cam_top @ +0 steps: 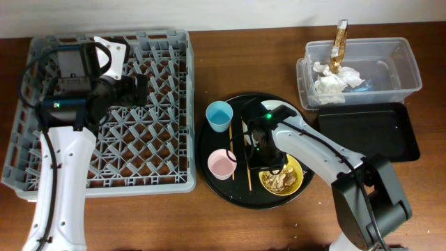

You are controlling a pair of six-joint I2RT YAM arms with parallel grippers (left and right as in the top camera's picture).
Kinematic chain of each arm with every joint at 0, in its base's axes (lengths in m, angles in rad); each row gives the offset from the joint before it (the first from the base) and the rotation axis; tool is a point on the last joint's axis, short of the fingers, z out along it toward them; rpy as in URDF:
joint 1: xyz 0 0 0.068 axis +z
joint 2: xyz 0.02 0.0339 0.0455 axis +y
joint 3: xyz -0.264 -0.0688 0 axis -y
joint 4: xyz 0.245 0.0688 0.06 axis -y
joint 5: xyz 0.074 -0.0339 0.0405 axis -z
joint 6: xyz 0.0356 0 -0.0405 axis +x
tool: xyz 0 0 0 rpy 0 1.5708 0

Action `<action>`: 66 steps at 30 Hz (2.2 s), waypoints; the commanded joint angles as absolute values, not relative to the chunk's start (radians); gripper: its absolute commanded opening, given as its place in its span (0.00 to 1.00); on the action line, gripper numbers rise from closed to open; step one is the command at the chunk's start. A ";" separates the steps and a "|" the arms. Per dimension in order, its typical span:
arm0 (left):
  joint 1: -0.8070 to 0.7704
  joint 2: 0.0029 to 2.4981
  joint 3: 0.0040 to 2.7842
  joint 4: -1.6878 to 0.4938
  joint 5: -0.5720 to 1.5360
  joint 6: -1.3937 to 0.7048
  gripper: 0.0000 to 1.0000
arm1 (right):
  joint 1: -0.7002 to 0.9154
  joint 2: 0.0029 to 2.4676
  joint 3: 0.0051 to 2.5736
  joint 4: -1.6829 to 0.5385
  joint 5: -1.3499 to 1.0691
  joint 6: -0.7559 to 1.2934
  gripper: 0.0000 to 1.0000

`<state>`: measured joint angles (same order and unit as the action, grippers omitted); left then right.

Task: Sort waste into correct bins and load items into the dishwasher rack
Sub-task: 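Grasp the yellow bowl of food scraps with the right gripper, then tip the yellow bowl over the black tray to dump the scraps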

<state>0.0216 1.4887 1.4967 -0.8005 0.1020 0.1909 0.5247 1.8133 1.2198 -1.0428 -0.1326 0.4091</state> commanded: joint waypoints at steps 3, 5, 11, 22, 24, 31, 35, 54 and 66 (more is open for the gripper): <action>0.018 1.494 1.518 -0.799 0.116 0.200 1.00 | 0.530 1.838 1.210 -1.043 -0.119 0.421 0.17; 0.018 1.494 1.518 -0.799 0.116 0.200 1.00 | 0.530 1.839 1.199 -1.040 -0.118 0.421 0.17; 0.018 1.494 1.518 -0.799 0.116 0.200 1.00 | 0.530 1.839 1.187 -1.035 -0.119 0.421 0.18; 0.018 1.494 1.518 -0.799 0.116 0.200 1.00 | 0.489 1.790 1.434 -1.274 -0.162 0.329 0.04; 0.018 1.494 1.518 -0.799 0.116 0.200 1.00 | 0.449 1.755 1.562 -1.356 -0.162 0.267 0.04; 0.018 1.494 1.518 -0.799 0.116 0.200 1.00 | 0.104 1.706 1.739 -1.462 -0.361 -0.025 0.04; 0.018 1.494 1.518 -0.799 0.116 0.200 1.00 | -0.144 1.706 1.687 -1.462 -0.598 -0.264 0.04; 0.018 1.494 1.518 -0.799 0.116 0.200 1.00 | -0.635 1.708 1.102 -0.920 -1.392 -0.572 0.04; 0.018 1.494 1.518 -0.799 0.116 0.200 1.00 | -0.714 1.708 1.102 -0.918 -1.552 -0.496 0.04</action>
<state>0.0216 1.4887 1.4971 -0.8009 0.1020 0.1909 -0.6941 1.7203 1.1057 -0.9184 -1.4948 -0.5247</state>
